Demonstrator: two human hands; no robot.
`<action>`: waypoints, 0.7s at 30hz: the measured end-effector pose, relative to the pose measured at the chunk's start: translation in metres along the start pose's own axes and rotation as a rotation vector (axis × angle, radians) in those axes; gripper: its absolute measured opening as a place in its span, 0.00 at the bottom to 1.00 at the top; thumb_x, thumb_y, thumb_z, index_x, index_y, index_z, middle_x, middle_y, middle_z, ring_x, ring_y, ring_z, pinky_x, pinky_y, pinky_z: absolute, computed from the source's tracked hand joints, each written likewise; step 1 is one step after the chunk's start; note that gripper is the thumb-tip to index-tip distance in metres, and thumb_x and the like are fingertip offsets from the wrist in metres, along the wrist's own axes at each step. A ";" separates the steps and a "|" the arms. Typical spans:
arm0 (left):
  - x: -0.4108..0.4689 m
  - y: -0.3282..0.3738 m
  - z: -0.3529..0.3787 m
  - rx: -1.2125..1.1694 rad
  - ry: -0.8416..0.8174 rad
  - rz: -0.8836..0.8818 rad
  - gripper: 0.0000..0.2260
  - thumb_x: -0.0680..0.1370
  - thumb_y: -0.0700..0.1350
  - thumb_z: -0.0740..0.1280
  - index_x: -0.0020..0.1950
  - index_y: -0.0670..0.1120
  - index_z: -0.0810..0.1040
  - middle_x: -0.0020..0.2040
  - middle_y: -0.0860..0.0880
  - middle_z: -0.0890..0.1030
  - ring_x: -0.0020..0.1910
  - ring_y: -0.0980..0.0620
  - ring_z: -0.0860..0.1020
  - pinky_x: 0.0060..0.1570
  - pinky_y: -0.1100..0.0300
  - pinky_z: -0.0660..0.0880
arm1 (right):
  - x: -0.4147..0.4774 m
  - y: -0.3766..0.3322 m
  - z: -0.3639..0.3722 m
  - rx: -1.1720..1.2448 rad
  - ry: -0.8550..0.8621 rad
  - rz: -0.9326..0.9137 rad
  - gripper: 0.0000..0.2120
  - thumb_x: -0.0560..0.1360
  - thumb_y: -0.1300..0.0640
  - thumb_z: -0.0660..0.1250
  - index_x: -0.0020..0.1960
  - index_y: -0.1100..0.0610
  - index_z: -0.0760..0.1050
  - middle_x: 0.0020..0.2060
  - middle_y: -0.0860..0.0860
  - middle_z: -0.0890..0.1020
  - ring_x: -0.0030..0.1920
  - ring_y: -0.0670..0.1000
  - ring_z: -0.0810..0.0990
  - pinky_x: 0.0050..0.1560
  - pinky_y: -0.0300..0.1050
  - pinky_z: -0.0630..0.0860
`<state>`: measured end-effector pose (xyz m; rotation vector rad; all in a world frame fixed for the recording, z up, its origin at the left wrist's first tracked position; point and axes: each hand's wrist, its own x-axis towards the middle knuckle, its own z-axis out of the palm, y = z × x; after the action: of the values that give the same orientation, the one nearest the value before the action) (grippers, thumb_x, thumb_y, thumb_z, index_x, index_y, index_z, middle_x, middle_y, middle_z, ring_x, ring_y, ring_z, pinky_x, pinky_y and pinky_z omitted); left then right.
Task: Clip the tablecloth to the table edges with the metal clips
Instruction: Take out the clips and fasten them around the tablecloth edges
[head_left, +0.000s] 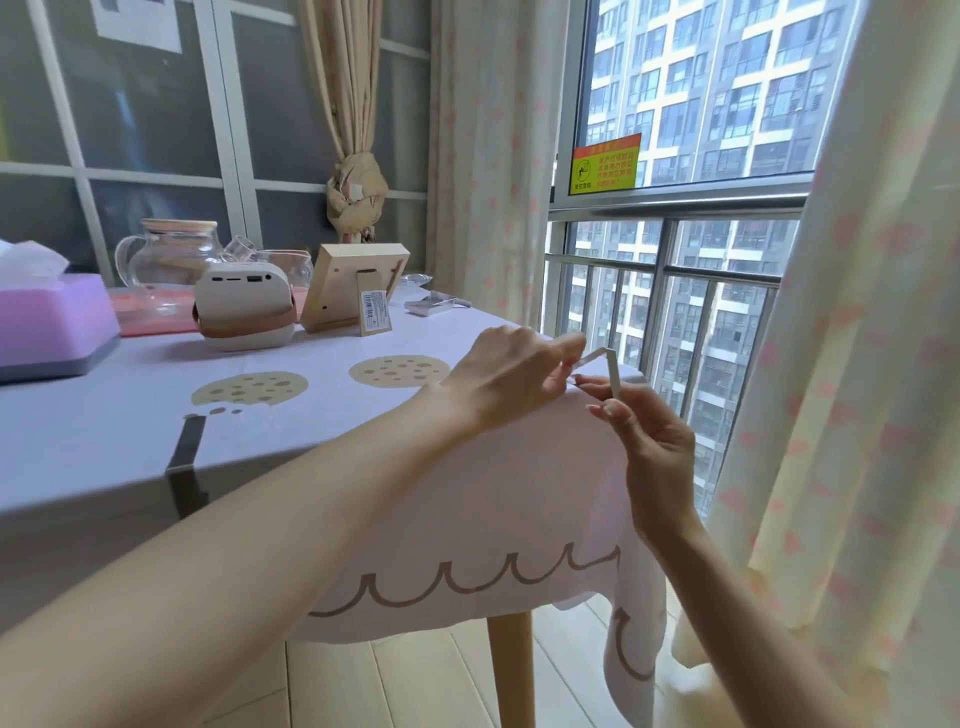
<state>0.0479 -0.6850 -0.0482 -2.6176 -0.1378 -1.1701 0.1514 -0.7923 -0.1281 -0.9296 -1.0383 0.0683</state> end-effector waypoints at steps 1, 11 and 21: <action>0.000 0.001 -0.001 -0.006 0.025 0.017 0.02 0.70 0.37 0.67 0.41 0.41 0.76 0.24 0.47 0.72 0.21 0.44 0.68 0.27 0.61 0.61 | -0.001 0.001 0.000 0.003 -0.008 0.003 0.12 0.75 0.63 0.65 0.44 0.48 0.83 0.46 0.48 0.85 0.53 0.50 0.81 0.57 0.45 0.75; -0.004 0.000 0.001 0.003 0.005 0.045 0.05 0.68 0.34 0.69 0.40 0.41 0.74 0.22 0.47 0.65 0.21 0.47 0.61 0.25 0.62 0.59 | -0.012 0.006 0.009 0.010 0.057 -0.034 0.08 0.77 0.63 0.62 0.39 0.60 0.75 0.36 0.58 0.81 0.38 0.50 0.78 0.40 0.33 0.73; -0.005 0.003 -0.002 0.030 -0.056 0.108 0.08 0.66 0.31 0.70 0.38 0.40 0.73 0.24 0.50 0.62 0.20 0.47 0.60 0.25 0.63 0.58 | -0.023 0.029 0.018 -0.031 0.103 -0.108 0.08 0.76 0.52 0.59 0.43 0.54 0.74 0.40 0.45 0.82 0.42 0.51 0.78 0.45 0.47 0.73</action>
<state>0.0439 -0.6881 -0.0508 -2.5974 -0.0249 -1.0518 0.1362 -0.7731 -0.1609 -0.8941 -0.9941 -0.0846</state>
